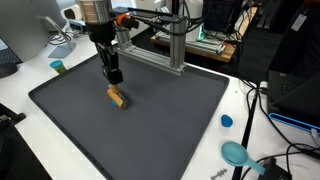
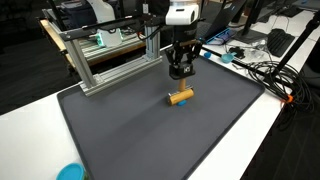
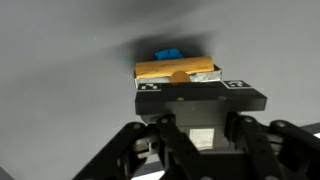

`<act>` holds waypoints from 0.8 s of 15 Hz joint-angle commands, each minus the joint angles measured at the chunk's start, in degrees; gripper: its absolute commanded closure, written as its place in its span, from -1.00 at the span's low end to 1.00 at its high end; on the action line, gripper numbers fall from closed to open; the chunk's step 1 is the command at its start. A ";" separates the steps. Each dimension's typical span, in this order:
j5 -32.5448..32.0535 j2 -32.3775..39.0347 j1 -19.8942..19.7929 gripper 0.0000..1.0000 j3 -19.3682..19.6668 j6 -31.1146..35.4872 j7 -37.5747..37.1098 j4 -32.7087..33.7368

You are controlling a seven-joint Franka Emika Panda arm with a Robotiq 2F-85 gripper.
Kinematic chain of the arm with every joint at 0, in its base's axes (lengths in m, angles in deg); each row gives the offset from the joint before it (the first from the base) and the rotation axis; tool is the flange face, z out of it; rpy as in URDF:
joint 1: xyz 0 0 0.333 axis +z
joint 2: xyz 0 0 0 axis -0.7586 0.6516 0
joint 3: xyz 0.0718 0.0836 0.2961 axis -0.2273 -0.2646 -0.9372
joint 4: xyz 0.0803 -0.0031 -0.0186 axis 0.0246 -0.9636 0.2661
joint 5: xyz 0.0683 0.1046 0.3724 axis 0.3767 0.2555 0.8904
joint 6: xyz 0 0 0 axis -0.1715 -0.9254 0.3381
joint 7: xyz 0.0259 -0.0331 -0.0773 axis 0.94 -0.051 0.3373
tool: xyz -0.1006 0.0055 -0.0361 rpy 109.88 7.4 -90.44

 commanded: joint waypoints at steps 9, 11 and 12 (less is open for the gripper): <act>2.70 5.53 0.72 0.56 0.45 7.91 -5.49 0.75; 2.66 5.74 0.87 0.56 0.80 9.18 -7.09 1.01; 2.55 5.91 0.93 0.56 0.99 9.27 -7.79 1.36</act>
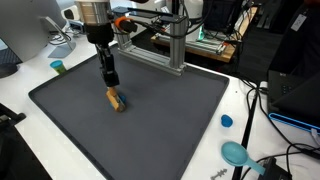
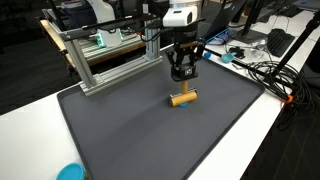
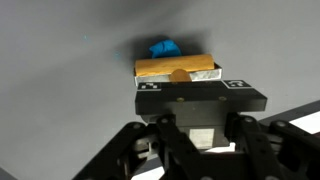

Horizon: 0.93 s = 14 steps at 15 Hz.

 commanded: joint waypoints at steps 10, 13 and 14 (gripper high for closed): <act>1.95 5.25 0.87 0.56 1.87 9.38 -5.22 3.54; 4.61 2.00 -3.45 0.56 -1.79 0.87 5.69 4.72; 5.22 0.64 -4.76 0.56 -2.73 -1.86 10.41 4.98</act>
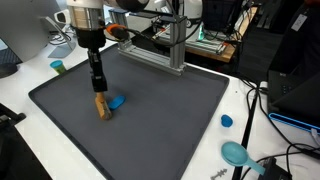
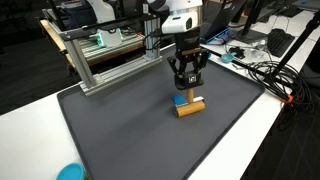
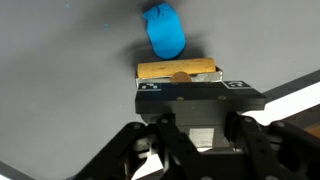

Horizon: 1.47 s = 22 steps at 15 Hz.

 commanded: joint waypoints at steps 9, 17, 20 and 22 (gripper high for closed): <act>6.31 -2.58 -6.19 0.56 -5.72 -22.46 30.16 6.98; -2.08 1.02 -0.86 0.56 -1.58 -15.14 20.43 5.44; -4.97 0.75 0.49 0.56 -0.77 -19.31 18.61 5.04; -6.45 0.47 1.09 0.56 -0.41 -20.94 17.76 4.78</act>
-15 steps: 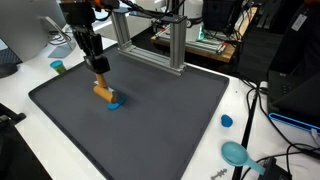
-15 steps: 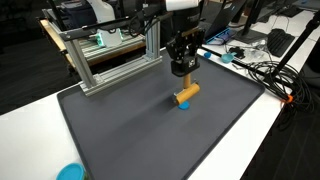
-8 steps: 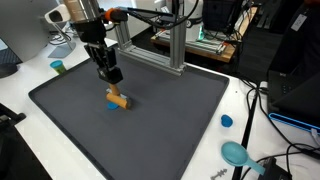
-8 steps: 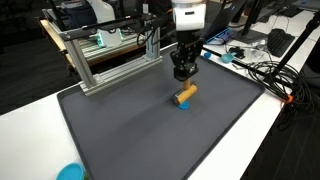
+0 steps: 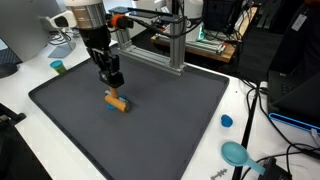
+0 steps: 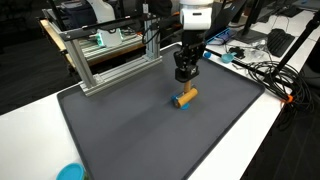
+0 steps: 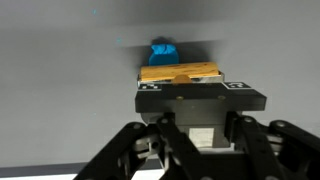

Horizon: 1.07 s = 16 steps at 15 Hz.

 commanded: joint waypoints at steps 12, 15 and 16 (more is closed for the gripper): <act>-1.17 2.32 -0.21 0.56 1.02 -10.48 -1.84 0.83; -0.99 3.04 -0.26 0.56 1.08 -12.04 -2.39 1.59; -1.16 3.13 -0.21 0.56 1.21 -12.41 -2.73 1.76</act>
